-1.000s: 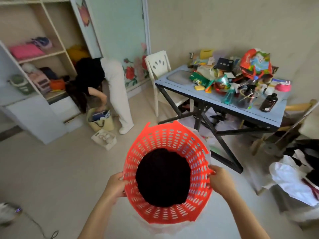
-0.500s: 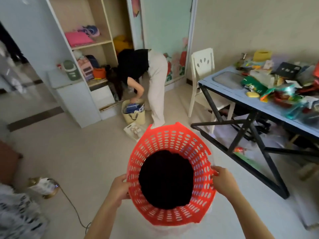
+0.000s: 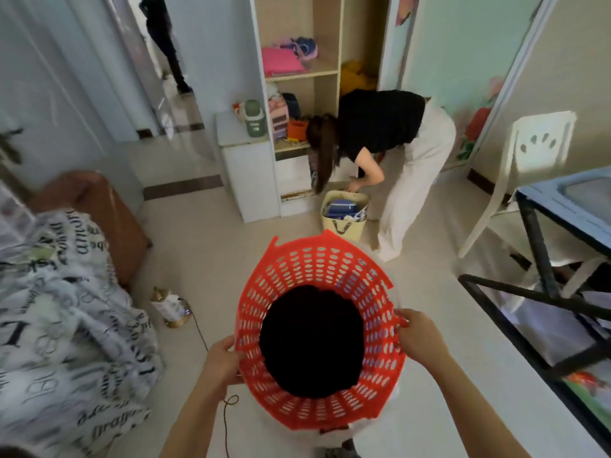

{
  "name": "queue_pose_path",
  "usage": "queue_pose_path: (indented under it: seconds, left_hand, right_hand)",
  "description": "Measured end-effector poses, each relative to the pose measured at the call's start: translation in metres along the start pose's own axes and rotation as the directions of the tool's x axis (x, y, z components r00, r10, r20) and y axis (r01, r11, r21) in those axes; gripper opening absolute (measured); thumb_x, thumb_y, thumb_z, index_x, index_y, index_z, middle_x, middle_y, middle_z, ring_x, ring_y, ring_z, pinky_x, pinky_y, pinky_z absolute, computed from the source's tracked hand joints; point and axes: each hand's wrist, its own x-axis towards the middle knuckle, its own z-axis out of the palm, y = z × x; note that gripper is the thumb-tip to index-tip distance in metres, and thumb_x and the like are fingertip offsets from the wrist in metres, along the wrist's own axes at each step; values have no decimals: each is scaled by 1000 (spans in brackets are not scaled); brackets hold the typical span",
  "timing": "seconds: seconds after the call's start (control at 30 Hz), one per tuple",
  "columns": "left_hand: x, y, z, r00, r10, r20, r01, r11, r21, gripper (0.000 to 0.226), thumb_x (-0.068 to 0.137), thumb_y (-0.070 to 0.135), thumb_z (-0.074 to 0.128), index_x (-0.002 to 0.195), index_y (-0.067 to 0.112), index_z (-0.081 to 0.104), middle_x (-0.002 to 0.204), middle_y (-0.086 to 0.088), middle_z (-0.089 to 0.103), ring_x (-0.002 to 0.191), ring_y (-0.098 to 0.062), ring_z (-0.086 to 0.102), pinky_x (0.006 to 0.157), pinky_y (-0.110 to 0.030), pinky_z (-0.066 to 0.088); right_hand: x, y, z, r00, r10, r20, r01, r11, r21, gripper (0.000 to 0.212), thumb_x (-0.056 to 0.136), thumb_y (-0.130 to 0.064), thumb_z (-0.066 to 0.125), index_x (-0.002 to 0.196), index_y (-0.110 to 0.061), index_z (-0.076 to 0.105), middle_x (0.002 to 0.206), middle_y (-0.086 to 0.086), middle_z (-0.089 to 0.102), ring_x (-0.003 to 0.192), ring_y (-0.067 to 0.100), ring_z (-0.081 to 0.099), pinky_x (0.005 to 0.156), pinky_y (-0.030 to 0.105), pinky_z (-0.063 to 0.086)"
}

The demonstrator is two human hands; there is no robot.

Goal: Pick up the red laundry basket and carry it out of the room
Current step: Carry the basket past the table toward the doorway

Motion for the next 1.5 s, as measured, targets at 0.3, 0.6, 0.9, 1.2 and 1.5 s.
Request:
queue_pose_path:
  seconds: [0.3, 0.6, 0.9, 1.2, 1.5]
  left_hand:
    - [80, 58, -36, 985, -9, -173, -17, 989, -146, 18, 84, 0, 58, 86, 15, 69, 55, -5, 74, 49, -20, 70, 49, -33, 56]
    - [146, 103, -50, 954, -61, -294, -15, 968, -249, 24, 85, -1, 57, 84, 21, 65, 51, -1, 71, 55, -22, 66, 52, -33, 58]
    - [213, 140, -90, 930, -93, -357, -14, 958, -287, 24, 84, 4, 60, 78, 27, 65, 56, 2, 75, 50, -15, 72, 45, -27, 54]
    - [321, 187, -166, 945, -97, -312, 7, 961, -278, 18, 84, 3, 60, 84, 20, 65, 71, -11, 75, 68, -29, 73, 55, -35, 58]
    - [406, 235, -230, 960, -84, -266, 26, 977, -212, 22, 83, 0, 58, 95, 16, 67, 58, -4, 72, 49, -18, 68, 42, -27, 52]
  right_hand:
    - [141, -107, 31, 975, -157, 157, 164, 986, -37, 38, 84, -22, 52, 120, -16, 62, 119, 11, 69, 105, 30, 67, 93, 43, 51]
    - [235, -192, 42, 934, -289, 209, 312, 946, -90, 37, 85, -15, 47, 119, -17, 63, 117, 13, 69, 103, 32, 66, 85, 36, 49]
    - [298, -266, 76, 898, -379, 222, 401, 914, -59, 29, 86, -17, 48, 107, -20, 68, 104, 10, 73, 84, 26, 67, 75, 32, 49]
    - [365, -354, 137, 909, -352, 224, 361, 933, 2, 24, 88, -24, 51, 101, -16, 70, 83, 0, 68, 66, 10, 61, 62, 26, 48]
    - [418, -433, 182, 924, -318, 214, 334, 941, -45, 21, 86, -19, 54, 100, -16, 70, 100, 9, 74, 81, 23, 67, 67, 29, 48]
